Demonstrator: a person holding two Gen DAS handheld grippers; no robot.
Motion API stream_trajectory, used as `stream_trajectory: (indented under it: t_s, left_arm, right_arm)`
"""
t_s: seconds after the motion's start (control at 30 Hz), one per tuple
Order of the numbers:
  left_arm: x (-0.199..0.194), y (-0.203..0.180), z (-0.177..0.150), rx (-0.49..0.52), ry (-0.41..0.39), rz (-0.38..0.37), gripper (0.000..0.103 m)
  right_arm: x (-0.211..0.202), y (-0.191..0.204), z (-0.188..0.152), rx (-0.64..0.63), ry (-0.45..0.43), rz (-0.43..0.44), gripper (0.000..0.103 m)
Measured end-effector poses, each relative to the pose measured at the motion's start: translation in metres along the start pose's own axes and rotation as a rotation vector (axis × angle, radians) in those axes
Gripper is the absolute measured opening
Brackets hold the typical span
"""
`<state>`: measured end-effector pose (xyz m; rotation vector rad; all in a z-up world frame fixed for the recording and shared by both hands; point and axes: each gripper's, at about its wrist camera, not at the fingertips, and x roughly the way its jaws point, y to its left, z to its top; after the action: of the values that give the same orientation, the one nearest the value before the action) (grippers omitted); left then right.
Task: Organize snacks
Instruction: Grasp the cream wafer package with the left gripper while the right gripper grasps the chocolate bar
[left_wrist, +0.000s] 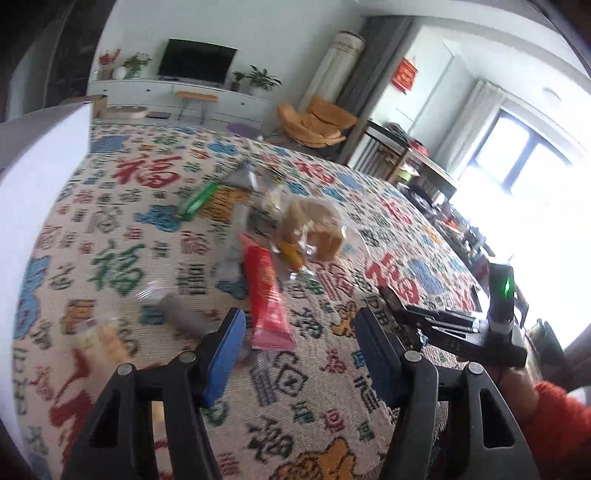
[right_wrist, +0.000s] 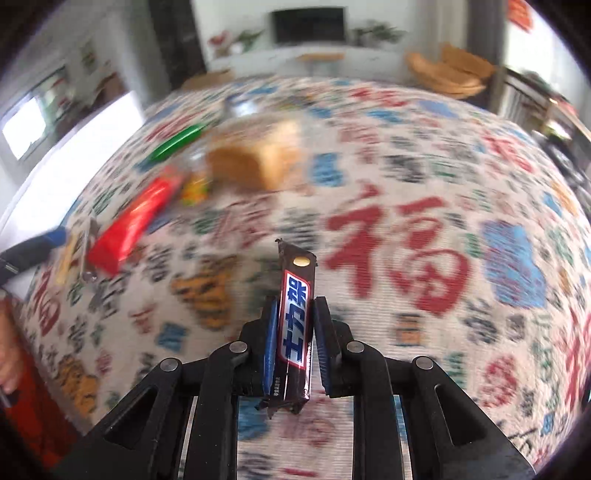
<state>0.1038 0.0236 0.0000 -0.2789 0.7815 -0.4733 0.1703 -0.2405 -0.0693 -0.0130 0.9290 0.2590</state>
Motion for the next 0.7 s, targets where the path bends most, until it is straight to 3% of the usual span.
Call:
stream_trajectory:
  t_s: [0.13, 0.23, 0.27, 0.37, 0.5, 0.6, 0.7]
  left_arm:
    - [-0.040, 0.042, -0.014, -0.122, -0.020, 0.145, 0.063]
    - [-0.047, 0.066, -0.030, -0.215, 0.042, 0.232, 0.063]
    - [-0.046, 0.066, -0.033, -0.214, 0.052, 0.248, 0.063]
    - [-0.028, 0.060, -0.037, -0.183, 0.087, 0.345, 0.063]
    - [-0.004, 0.070, -0.028, -0.204, 0.137, 0.459, 0.063]
    - [0.014, 0.071, -0.028, -0.161, 0.183, 0.540, 0.063]
    - [0.019, 0.066, -0.034, -0.112, 0.194, 0.574, 0.067]
  right_arm:
    - [-0.010, -0.018, -0.021, 0.065, -0.093, 0.036, 0.025]
    - [-0.009, -0.024, -0.028, 0.108, -0.104, 0.050, 0.027]
    - [-0.010, -0.024, -0.027, 0.109, -0.106, 0.051, 0.028]
    - [-0.005, -0.023, -0.020, 0.106, -0.107, 0.068, 0.056]
    - [-0.003, -0.022, -0.023, 0.101, -0.111, 0.070, 0.058]
    - [-0.006, -0.024, -0.026, 0.115, -0.116, 0.087, 0.061]
    - [-0.006, -0.026, -0.025, 0.129, -0.122, 0.104, 0.065]
